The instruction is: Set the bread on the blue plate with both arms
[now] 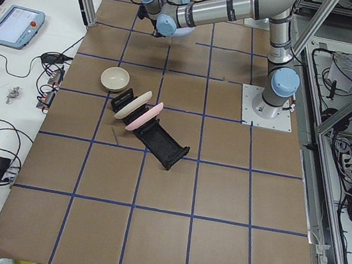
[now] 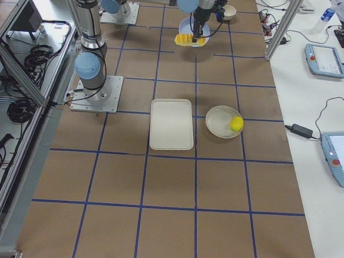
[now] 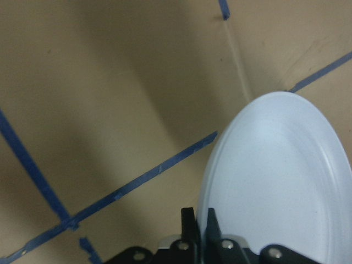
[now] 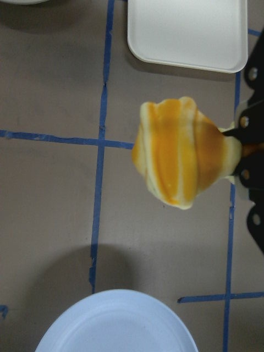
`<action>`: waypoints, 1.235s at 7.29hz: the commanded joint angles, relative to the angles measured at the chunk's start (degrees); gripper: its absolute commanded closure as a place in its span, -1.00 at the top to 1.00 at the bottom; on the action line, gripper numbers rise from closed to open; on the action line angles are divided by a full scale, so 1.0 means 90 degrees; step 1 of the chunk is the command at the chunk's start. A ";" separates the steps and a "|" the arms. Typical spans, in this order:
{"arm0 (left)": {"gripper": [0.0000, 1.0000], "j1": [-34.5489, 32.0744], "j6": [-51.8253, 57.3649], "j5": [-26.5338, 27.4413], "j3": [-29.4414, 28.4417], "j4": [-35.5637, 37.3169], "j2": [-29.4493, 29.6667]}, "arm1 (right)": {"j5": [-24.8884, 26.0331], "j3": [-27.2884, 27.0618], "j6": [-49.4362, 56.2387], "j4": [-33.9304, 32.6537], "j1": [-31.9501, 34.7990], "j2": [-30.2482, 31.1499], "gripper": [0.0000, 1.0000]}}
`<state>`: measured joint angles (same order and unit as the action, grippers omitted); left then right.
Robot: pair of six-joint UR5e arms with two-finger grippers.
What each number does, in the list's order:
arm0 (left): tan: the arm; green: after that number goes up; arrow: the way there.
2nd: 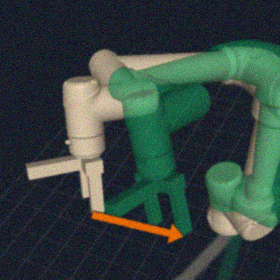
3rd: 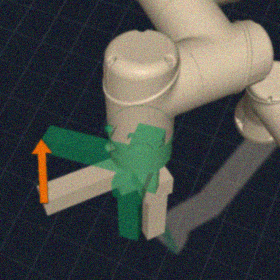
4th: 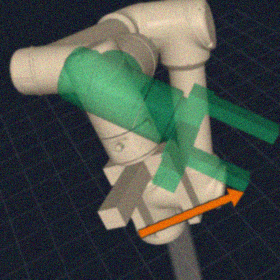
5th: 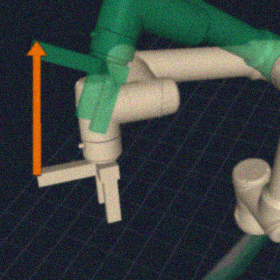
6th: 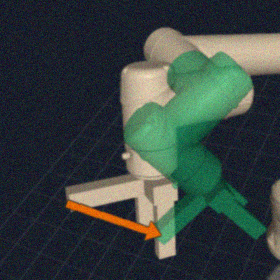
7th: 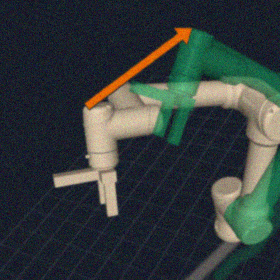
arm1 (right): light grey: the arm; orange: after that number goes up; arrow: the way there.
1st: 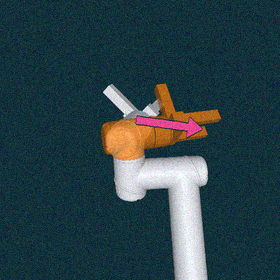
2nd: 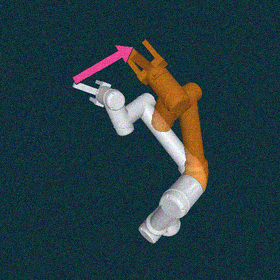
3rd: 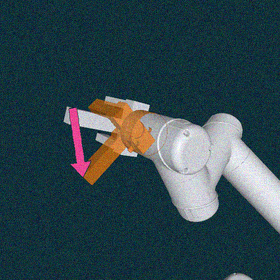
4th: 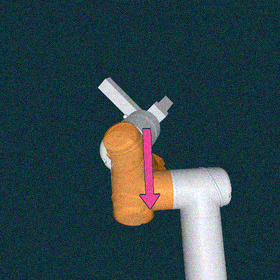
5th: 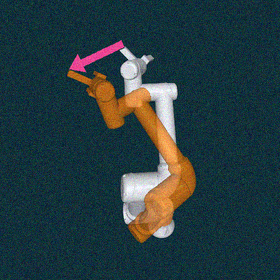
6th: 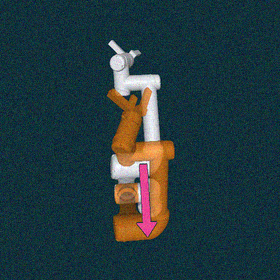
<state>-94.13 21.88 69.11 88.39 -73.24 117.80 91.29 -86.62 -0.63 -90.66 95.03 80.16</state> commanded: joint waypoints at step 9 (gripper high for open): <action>1.00 0.0195 -0.0624 0.1546 -0.0075 -0.0470 -0.1150 | -0.0095 -0.0356 -0.1373 -0.2228 0.1284 -0.1433 -0.88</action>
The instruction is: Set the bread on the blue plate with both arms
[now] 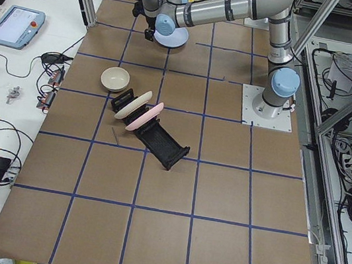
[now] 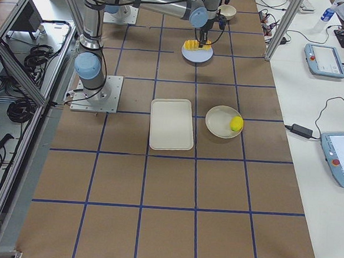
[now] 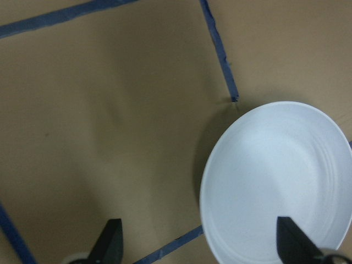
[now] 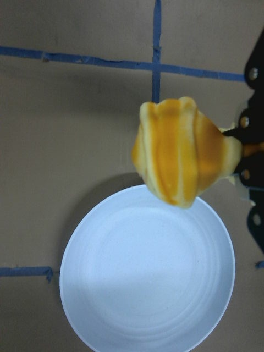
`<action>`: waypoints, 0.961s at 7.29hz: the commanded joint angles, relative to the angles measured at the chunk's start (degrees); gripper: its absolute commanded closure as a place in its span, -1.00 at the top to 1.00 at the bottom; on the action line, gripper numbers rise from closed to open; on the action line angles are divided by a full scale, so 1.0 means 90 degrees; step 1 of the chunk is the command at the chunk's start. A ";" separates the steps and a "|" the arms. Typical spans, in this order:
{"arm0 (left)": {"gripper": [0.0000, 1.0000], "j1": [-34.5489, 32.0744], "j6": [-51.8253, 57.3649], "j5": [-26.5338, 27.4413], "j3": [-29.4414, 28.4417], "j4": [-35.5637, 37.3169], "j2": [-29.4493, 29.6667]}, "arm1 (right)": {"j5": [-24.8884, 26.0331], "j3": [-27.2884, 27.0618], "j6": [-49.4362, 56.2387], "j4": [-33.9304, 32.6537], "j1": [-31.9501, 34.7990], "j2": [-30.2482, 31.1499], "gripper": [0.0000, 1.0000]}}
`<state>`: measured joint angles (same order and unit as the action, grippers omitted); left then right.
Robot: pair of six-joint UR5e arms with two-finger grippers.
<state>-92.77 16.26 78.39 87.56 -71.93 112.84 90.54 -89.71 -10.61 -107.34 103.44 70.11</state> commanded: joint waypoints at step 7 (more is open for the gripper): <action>1.00 0.0112 -0.0976 0.1477 -0.0168 -0.2281 -0.2197 | -0.0158 0.0074 -0.0412 -0.0925 0.1036 -0.1256 -0.89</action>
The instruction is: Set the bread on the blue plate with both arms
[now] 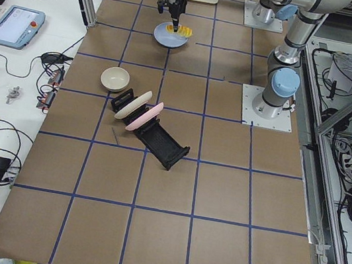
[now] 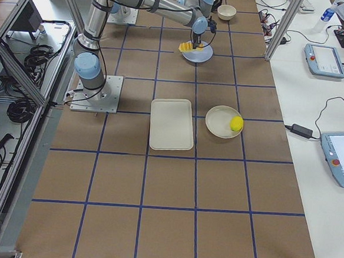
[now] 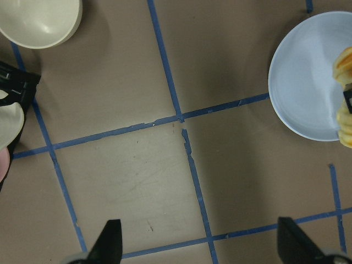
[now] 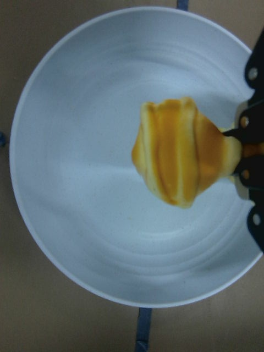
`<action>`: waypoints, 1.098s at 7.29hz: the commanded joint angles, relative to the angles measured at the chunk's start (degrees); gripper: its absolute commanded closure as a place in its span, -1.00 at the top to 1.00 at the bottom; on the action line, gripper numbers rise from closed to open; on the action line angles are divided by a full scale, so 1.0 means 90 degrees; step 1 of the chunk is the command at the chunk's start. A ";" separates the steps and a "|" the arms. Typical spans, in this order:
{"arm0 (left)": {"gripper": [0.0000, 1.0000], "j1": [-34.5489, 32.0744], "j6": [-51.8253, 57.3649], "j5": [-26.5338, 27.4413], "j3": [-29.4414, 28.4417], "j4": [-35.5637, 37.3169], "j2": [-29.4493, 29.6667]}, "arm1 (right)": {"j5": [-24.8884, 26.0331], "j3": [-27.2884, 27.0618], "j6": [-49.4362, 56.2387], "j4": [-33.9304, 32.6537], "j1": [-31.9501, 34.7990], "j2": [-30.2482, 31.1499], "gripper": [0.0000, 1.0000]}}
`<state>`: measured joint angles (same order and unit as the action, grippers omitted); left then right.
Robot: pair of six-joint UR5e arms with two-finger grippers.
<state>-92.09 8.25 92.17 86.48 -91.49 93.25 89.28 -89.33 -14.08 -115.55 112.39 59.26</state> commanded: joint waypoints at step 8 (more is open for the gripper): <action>1.00 0.0066 -0.0077 -0.0065 -0.0058 -0.0088 0.0098 | 0.0128 0.0296 -0.0027 -0.0072 -0.0017 -0.0081 1.00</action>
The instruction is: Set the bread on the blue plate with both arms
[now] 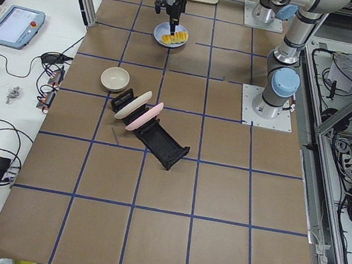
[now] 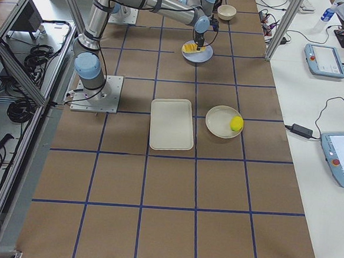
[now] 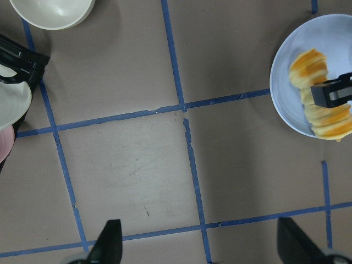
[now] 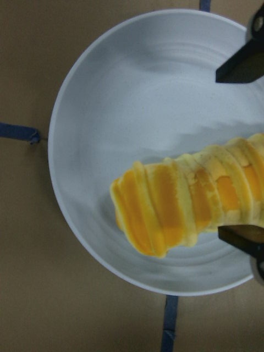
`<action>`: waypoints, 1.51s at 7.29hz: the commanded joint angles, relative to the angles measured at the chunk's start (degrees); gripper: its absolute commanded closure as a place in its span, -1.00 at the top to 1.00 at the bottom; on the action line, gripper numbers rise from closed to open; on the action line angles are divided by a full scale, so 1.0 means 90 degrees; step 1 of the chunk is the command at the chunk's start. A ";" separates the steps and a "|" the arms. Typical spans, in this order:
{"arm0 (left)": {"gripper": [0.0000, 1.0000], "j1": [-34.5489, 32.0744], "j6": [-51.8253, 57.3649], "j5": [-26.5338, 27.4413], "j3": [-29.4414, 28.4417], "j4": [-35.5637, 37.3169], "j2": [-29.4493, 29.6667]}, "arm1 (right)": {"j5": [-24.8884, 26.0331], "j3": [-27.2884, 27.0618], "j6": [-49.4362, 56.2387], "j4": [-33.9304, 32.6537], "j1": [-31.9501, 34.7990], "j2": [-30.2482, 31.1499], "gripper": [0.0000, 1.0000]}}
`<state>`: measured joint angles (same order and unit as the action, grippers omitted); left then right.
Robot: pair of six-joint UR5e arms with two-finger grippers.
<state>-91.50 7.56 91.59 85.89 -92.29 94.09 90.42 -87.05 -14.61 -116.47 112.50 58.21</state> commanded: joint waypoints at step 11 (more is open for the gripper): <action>1.00 -0.0019 -0.0049 -0.0039 -0.0032 0.0049 -0.0045 | 0.0423 0.0609 0.1056 0.2245 -0.2382 0.2572 1.00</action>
<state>-91.60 7.12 91.41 85.64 -91.85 93.83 94.55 -81.47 -6.99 -98.97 92.21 78.29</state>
